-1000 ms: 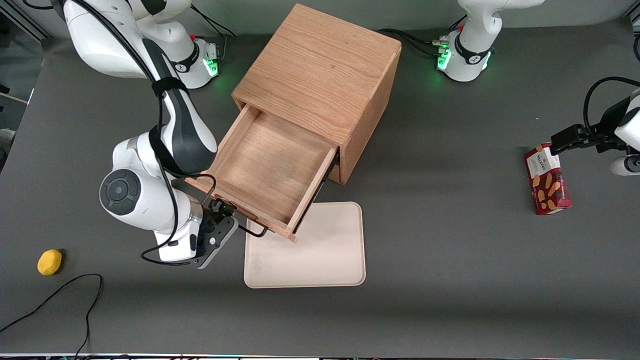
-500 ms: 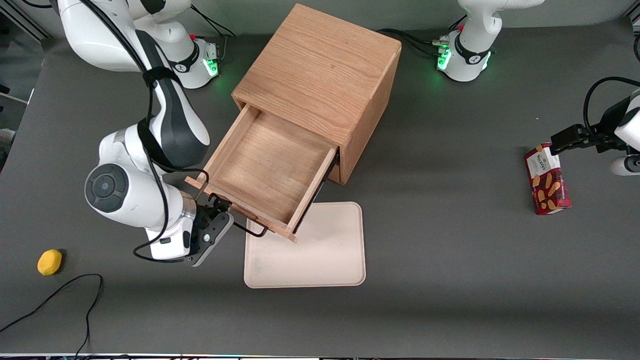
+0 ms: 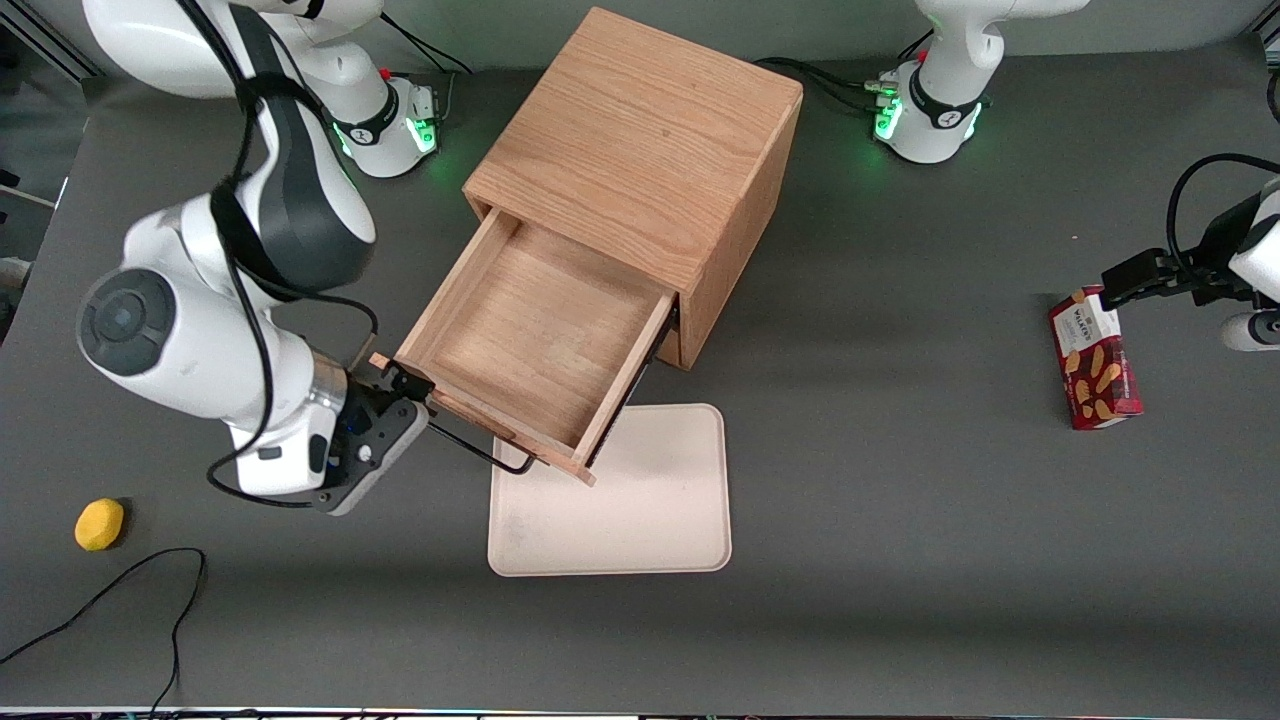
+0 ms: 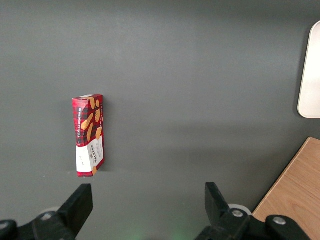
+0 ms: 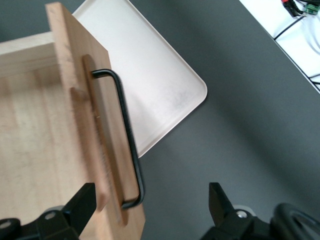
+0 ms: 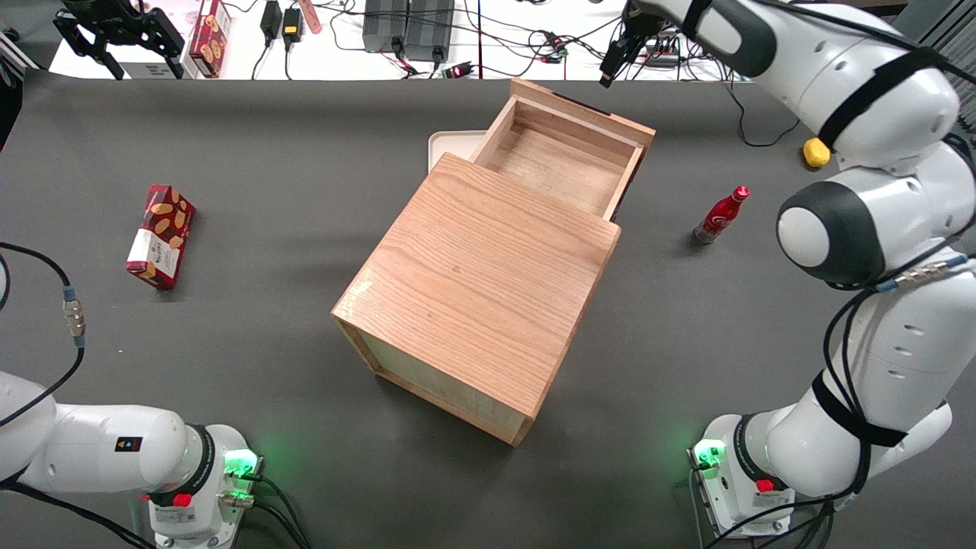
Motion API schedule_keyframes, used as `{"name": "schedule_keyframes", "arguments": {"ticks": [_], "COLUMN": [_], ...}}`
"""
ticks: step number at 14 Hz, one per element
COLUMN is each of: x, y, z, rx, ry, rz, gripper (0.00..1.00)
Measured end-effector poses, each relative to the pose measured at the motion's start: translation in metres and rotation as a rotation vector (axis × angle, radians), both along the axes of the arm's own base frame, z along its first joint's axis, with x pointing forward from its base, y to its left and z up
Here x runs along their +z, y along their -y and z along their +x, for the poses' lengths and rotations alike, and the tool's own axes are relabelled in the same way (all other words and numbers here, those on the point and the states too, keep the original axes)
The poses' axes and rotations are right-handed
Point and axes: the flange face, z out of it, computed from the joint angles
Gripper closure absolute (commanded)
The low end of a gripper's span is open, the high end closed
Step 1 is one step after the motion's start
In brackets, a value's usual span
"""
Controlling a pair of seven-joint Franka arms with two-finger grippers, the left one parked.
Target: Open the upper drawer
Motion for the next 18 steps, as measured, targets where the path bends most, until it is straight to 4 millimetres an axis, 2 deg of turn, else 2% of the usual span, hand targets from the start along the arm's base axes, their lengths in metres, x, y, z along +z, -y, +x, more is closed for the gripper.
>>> {"name": "schedule_keyframes", "arguments": {"ticks": [4, 8, 15, 18], "x": [0.038, 0.07, 0.111, 0.118], "y": [0.009, 0.032, 0.101, 0.127], "z": [-0.019, -0.041, -0.072, -0.085], "rx": [-0.074, -0.116, -0.27, -0.378], "ry": [0.006, 0.024, 0.046, 0.037], "rz": [0.01, 0.006, 0.026, 0.028], "gripper": [0.0, 0.0, 0.0, 0.0]}}
